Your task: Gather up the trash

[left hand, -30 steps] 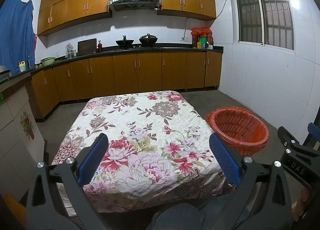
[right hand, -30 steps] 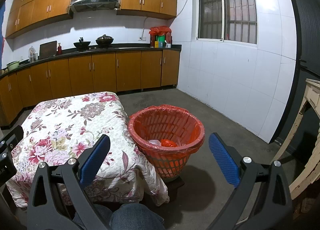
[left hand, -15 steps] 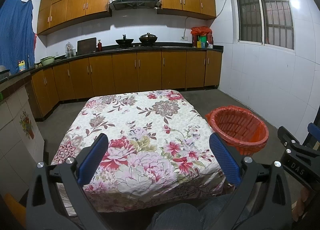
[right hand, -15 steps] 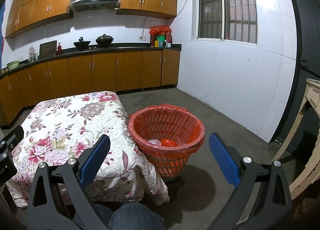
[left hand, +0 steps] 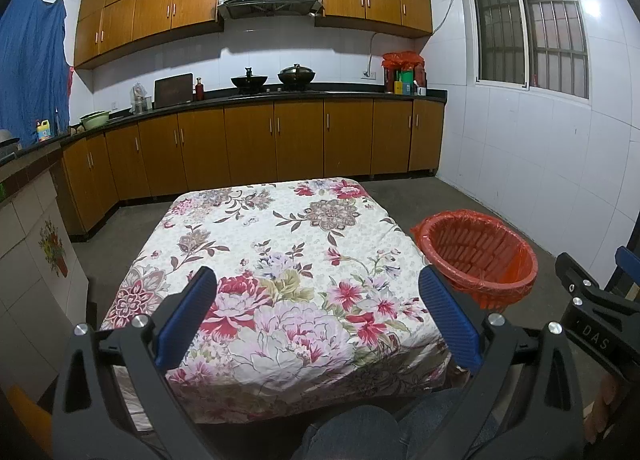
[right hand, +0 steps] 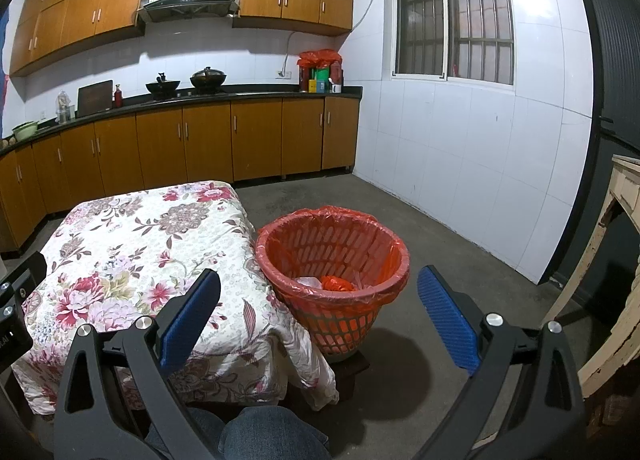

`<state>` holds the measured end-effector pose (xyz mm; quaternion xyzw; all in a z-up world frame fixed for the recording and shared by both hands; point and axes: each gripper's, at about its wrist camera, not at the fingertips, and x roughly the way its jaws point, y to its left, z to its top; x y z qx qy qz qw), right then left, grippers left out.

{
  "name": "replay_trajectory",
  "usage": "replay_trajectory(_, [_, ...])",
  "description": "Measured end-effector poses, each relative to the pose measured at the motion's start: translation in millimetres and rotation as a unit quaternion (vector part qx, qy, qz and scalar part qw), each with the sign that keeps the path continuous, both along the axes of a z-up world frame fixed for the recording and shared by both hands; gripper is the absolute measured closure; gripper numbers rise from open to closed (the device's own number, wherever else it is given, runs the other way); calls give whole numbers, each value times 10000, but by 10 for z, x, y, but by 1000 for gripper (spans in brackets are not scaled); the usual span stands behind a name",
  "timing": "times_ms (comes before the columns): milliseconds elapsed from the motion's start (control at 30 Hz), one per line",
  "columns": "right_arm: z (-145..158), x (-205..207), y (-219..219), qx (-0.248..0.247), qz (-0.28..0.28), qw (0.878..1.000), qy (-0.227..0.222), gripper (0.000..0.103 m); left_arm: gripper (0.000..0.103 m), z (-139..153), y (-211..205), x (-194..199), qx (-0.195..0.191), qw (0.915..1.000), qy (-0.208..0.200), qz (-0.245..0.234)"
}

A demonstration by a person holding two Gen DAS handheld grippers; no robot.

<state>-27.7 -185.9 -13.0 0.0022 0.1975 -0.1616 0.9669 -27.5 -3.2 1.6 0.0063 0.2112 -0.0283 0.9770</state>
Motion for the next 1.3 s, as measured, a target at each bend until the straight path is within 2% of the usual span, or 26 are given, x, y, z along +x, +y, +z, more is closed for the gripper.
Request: replay_trajectory(1300, [-7, -22, -28, 13, 2, 10000, 31, 5, 4, -93, -8, -11, 2, 10000, 73, 4])
